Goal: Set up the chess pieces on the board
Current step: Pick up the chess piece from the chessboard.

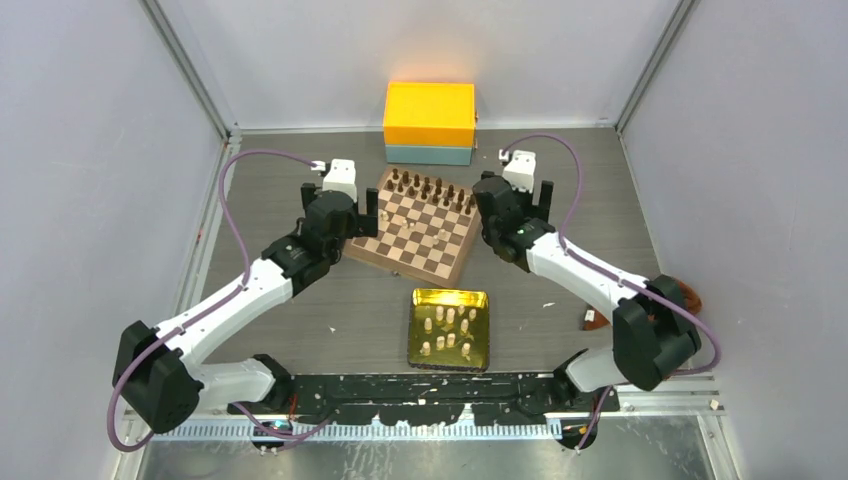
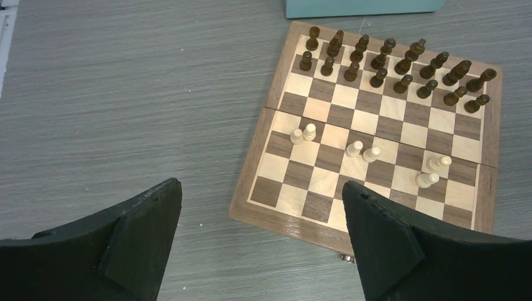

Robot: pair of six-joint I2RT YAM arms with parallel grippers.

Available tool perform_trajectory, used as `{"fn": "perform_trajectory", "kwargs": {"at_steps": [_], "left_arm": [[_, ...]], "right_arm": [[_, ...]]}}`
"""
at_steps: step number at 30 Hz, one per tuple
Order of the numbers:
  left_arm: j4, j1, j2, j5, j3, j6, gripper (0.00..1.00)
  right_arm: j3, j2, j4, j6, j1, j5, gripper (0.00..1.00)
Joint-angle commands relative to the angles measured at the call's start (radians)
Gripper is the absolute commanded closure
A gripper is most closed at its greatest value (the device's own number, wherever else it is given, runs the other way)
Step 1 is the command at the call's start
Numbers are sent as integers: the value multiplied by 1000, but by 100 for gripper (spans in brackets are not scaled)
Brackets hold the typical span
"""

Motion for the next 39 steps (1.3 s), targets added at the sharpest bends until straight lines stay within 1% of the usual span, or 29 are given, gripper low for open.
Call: {"fn": "perform_trajectory", "kwargs": {"at_steps": [1,4,5,6,8,9,10,12,14,19,28,39], "left_arm": [[-19,-2,1,-9,52,-40,0],[-64,-1,16,5,76,-83,0],[-83,-2,20,1,87,-106,0],[-105,-2,22,-11,96,-130,0],[-132,0,19,-41,100,-170,0],[-140,-1,16,-64,97,-184,1],[-150,0,9,-90,93,-200,1],[-153,1,-4,-131,78,-218,1],[-165,12,-6,-142,66,-243,1],[-213,32,32,-116,71,-299,2],[-210,35,47,-94,40,-347,3],[-188,37,31,-75,-1,-354,3]], "right_arm": [[-58,-152,73,76,-2,28,0],[-118,-233,126,64,-9,-134,1],[-128,-245,147,60,-10,-203,3],[-126,-247,154,54,-10,-256,9],[-74,-211,96,60,-10,-334,28],[-38,-180,41,75,-11,-357,34],[16,-147,-9,92,-9,-380,37],[69,-81,-93,100,7,-410,40],[78,-49,-107,109,27,-423,42],[108,39,-150,137,52,-485,54],[189,185,-172,162,119,-493,59],[295,312,-169,165,130,-507,59]]}}
